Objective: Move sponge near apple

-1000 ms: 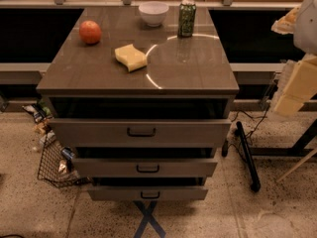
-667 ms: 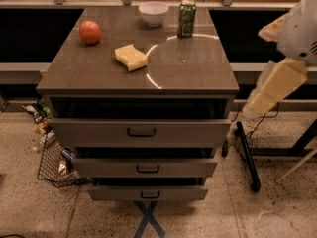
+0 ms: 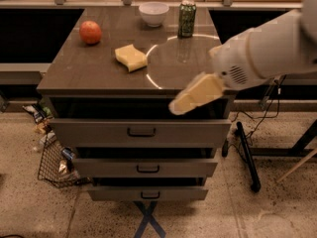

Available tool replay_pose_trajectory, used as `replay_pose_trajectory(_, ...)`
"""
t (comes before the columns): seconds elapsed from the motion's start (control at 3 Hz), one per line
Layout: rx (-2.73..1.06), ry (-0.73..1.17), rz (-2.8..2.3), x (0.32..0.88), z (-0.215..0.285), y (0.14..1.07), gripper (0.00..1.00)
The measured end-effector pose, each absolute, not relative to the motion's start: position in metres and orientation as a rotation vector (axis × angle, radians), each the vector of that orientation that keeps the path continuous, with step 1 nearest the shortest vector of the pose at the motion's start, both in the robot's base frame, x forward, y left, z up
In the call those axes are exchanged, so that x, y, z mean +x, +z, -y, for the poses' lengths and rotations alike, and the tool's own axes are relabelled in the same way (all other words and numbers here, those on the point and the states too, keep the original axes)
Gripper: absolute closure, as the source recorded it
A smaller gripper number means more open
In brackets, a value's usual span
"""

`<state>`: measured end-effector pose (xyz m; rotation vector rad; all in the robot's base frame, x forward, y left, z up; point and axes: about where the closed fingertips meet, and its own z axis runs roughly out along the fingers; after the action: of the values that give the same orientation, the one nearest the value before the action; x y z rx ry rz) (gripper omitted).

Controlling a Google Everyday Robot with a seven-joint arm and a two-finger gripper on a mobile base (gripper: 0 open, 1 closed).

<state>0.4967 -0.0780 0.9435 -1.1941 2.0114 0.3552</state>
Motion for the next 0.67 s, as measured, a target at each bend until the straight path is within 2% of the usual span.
replay_pose_trajectory(0.33, -1.103, 0.358, -1.993, 0.52, 0.043, 0.927, 0.0)
replay_pose_trajectory(0.67, -0.986, 0.304, -1.91, 0.549, 0.036, 0.946, 0.0)
